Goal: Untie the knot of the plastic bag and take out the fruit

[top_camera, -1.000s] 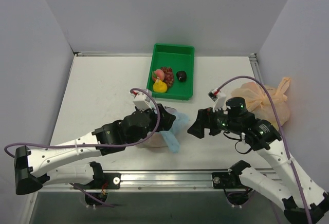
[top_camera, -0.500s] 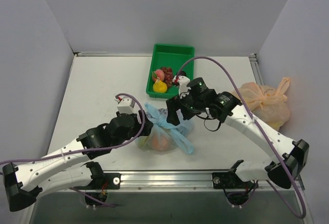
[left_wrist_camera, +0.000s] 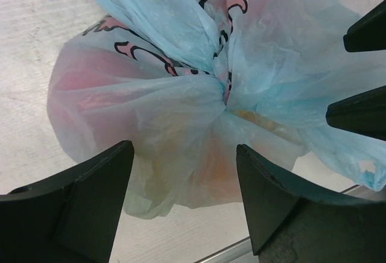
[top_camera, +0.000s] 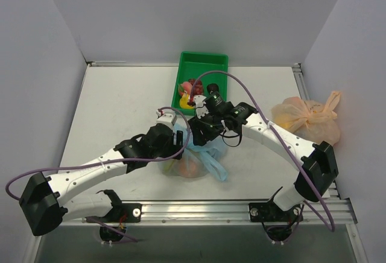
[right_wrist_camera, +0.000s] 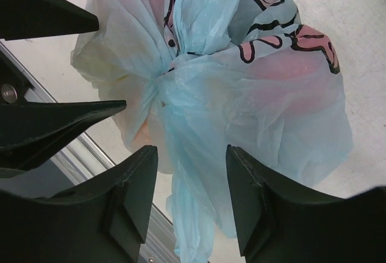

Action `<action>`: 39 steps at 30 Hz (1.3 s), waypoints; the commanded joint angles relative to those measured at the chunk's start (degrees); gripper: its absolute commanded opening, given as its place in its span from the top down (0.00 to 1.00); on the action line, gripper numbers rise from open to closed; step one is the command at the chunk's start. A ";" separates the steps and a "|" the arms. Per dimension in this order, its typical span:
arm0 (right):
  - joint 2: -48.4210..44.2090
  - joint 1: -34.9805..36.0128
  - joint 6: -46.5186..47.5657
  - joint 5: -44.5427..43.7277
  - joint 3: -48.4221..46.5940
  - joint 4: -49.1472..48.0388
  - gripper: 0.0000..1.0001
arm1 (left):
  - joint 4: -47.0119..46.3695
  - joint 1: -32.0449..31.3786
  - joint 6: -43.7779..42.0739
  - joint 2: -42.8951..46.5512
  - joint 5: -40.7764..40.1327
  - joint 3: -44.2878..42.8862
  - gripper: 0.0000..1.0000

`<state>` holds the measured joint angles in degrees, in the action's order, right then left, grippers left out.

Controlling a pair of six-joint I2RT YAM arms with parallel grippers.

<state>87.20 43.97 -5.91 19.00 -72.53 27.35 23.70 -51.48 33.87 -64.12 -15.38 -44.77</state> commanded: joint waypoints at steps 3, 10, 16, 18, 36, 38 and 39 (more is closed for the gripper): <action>-0.10 0.24 -1.82 1.21 3.36 -2.57 0.58 | -4.19 0.33 -1.79 -2.85 2.90 -1.98 0.23; -1.42 0.42 -3.93 2.26 8.37 -6.34 0.61 | -4.28 0.42 0.49 -4.79 2.99 -0.84 0.39; -3.26 0.33 -4.90 1.74 10.04 -7.23 0.87 | -4.37 0.33 0.67 -5.31 0.79 0.13 0.84; -4.75 0.24 -5.25 0.60 10.30 -7.23 1.00 | -4.19 0.51 0.59 -5.23 -0.09 0.04 1.00; -32.35 -19.62 -23.36 -10.74 26.30 -3.80 1.00 | 8.82 15.35 -2.57 6.98 -1.85 1.88 1.00; -33.75 -19.53 -23.18 -9.70 26.57 -2.75 1.00 | 8.73 15.71 -2.93 7.95 -0.63 2.67 1.00; -34.02 -19.36 -22.48 -8.91 26.22 -2.40 1.00 | 8.47 15.71 -3.63 8.13 -0.01 2.76 1.00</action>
<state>54.96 25.58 -27.92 14.55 -46.37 20.71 26.46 -38.04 33.71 -57.39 -11.81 -43.48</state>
